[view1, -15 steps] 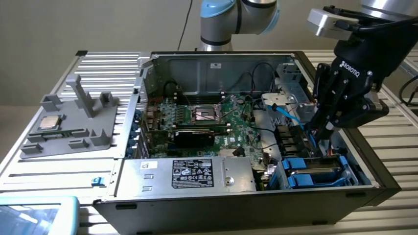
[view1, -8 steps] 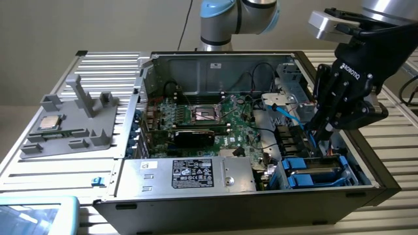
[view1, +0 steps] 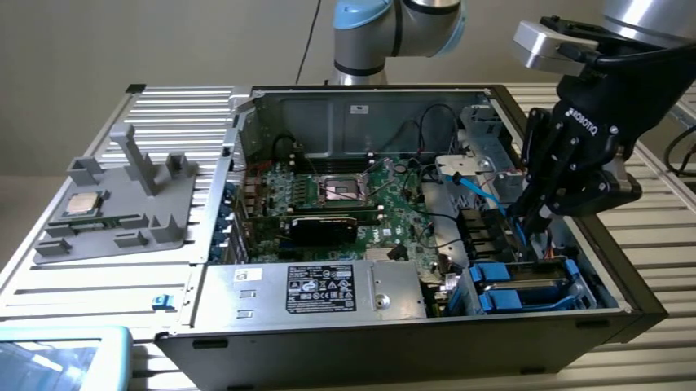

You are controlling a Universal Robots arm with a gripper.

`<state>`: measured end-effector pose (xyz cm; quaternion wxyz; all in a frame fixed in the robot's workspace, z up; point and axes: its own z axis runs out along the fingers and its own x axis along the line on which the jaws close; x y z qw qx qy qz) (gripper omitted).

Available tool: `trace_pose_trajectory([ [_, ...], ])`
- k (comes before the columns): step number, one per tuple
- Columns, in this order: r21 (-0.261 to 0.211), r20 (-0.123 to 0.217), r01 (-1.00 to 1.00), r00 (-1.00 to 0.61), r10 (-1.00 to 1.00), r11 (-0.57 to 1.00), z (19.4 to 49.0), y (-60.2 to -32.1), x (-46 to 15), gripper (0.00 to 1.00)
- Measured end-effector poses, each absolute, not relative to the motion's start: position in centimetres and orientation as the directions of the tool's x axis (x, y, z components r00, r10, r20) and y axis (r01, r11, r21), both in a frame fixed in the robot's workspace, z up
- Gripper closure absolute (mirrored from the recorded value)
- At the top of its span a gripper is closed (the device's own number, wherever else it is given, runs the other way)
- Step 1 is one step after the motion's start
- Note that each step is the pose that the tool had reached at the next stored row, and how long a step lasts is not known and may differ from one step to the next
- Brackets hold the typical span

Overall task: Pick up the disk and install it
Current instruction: 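Insert the first disk wire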

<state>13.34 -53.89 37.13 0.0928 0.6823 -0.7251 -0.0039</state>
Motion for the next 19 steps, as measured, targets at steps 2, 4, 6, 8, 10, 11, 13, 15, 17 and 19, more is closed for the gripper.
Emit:
trace_pose_trajectory([
  [2,0.132,0.128,-0.989,-0.053,-0.990,0.070,37.12,-53.90,13.34,0.78],
  [4,0.132,0.128,-0.989,-0.053,-0.990,0.070,37.12,-53.91,13.34,0.84],
  [6,0.132,0.128,-0.989,-0.053,-0.990,0.070,37.12,-53.91,13.34,0.85],
  [8,0.132,0.128,-0.989,-0.053,-0.990,0.070,37.12,-53.91,13.34,0.85],
  [10,0.132,0.128,-0.989,-0.053,-0.990,0.070,37.12,-53.91,13.34,0.85],
  [11,0.132,0.128,-0.989,-0.053,-0.990,0.070,37.12,-53.91,13.34,0.85],
  [13,0.132,0.128,-0.989,-0.053,-0.990,0.070,37.12,-53.91,13.34,0.85],
  [15,0.132,0.128,-0.989,-0.053,-0.990,0.070,37.12,-53.91,13.34,0.85],
  [17,0.132,0.128,-0.989,-0.053,-0.990,0.070,37.12,-53.91,13.34,0.85],
  [19,0.132,0.128,-0.989,-0.053,-0.990,0.070,37.12,-53.91,13.34,0.85],
])
